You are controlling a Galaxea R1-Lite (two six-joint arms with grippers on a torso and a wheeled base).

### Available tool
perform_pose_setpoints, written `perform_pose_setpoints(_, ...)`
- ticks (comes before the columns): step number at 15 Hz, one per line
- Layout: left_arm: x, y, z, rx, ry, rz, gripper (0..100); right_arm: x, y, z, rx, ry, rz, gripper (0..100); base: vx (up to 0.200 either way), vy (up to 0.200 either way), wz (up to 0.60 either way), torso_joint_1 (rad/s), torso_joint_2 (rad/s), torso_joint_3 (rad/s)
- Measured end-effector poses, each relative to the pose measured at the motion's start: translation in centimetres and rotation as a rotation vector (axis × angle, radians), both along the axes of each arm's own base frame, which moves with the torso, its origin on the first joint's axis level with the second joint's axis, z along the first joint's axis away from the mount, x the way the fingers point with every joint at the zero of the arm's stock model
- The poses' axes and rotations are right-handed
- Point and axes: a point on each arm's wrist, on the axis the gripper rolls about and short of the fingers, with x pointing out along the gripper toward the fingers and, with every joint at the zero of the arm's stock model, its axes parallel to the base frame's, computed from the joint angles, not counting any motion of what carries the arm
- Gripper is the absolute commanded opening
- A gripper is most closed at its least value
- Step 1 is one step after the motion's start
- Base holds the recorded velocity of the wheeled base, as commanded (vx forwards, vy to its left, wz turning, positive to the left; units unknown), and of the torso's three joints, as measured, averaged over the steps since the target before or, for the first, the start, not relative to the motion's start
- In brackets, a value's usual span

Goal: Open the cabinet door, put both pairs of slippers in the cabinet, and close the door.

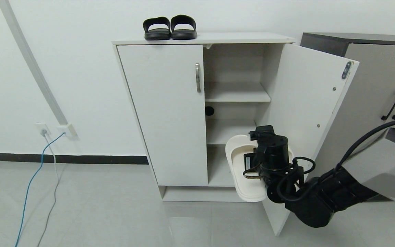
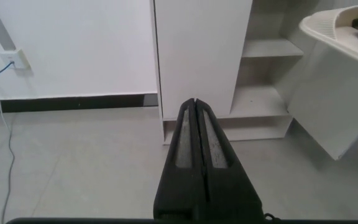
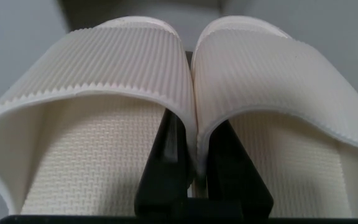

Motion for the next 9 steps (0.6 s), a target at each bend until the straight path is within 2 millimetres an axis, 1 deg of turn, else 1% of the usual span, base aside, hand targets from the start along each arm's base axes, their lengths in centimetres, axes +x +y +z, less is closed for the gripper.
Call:
perform_pose_setpoints(3, 0.0, 0.0, 0.0, 0.000, 0.000, -0.001, 0, 0.6, -0.5, -0.2, -0.002, 0.004, -0.013, 0, 0.000, 0.000, 0.00, 0.000, 0.00, 0.000)
perform_pose_setpoints(9, 0.0, 0.0, 0.0, 0.000, 0.000, 0.000, 0, 1.8, -2.5, -0.1, -0.003, 0.005, -0.072, 0, 0.000, 0.000, 0.00, 0.000, 0.00, 0.000)
